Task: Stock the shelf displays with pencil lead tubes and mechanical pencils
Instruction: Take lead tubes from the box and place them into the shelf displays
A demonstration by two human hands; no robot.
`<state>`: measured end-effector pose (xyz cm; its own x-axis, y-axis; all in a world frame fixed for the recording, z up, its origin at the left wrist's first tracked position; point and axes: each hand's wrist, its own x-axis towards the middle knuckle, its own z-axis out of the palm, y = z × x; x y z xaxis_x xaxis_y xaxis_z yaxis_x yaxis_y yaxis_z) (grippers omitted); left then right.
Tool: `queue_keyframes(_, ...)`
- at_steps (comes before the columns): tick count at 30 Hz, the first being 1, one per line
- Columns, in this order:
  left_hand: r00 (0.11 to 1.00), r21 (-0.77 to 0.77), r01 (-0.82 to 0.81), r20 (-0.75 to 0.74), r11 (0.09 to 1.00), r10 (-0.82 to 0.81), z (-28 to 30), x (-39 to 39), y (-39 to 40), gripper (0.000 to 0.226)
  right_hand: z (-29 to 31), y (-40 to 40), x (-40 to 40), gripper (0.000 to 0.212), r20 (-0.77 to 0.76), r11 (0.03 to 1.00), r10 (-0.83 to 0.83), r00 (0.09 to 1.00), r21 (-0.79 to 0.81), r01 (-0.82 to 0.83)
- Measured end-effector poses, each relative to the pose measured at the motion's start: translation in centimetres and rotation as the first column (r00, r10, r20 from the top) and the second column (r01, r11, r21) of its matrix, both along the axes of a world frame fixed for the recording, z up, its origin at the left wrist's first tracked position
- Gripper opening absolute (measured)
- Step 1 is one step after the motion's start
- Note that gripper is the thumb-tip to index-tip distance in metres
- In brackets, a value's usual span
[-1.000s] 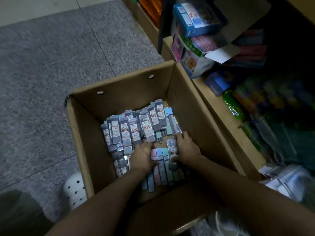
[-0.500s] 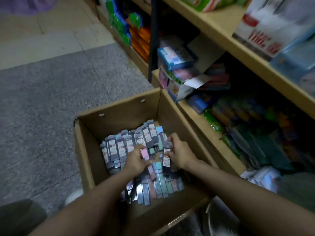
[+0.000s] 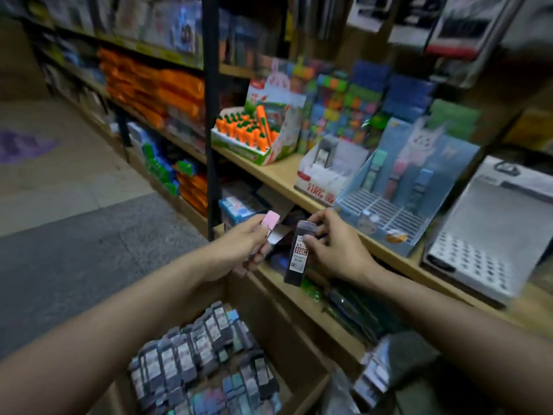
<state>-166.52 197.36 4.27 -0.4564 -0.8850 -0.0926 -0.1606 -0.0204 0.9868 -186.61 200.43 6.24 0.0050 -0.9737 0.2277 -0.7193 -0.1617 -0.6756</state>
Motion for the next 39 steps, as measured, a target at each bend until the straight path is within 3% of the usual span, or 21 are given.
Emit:
queue_keyframes(4, 0.998, -0.026, 0.039, -0.044, 0.999, -0.040, 2.1, -2.8, -0.5, 0.020, 3.9, -0.9, -2.6, 0.019, -0.015, 0.990, -0.104, 0.995, -0.096, 0.102)
queue_keyframes(10, 0.996, -0.087, -0.054, -0.071, 0.995, 0.047, 4.0, -4.1, -4.0, 0.011, 10.8, -5.0, -5.9, 0.022, 0.026, 0.937, -0.243, 0.970, -0.254, 0.242)
queue_keyframes(15, 0.971, -0.094, -0.103, -0.224, 0.990, 0.079, 4.8, -4.2, -7.0, 0.014, 13.6, -9.2, -6.8, 0.021, -0.090, 0.874, -0.349, 0.933, -0.390, 0.290)
queue_keyframes(18, 0.969, -0.089, -0.088, -0.237, 0.992, 0.064, 4.3, -4.6, -8.4, 0.015, 13.3, -11.7, -7.0, 0.020, -0.159, 0.862, -0.393, 0.906, -0.408, 0.303)
queue_keyframes(27, 0.960, 0.029, -0.162, -0.225, 0.986, 0.164, 2.1, -6.8, -11.3, 0.014, 9.8, -16.5, -6.7, 0.021, -0.171, 0.896, -0.384, 0.908, -0.307, 0.321)
queue_keyframes(33, 0.958, 0.026, -0.101, -0.266, 0.995, 0.105, 1.6, -7.6, -10.9, 0.018, 9.0, -17.2, -7.1, 0.018, -0.264, 0.910, -0.386, 0.884, -0.264, 0.318)
queue_keyframes(39, 0.945, 0.069, -0.055, -0.319, 0.996, 0.075, 1.4, -7.8, -10.2, 0.011, 8.7, -17.4, -6.6, 0.015, -0.546, 0.891, -0.440, 0.713, -0.364, 0.272)
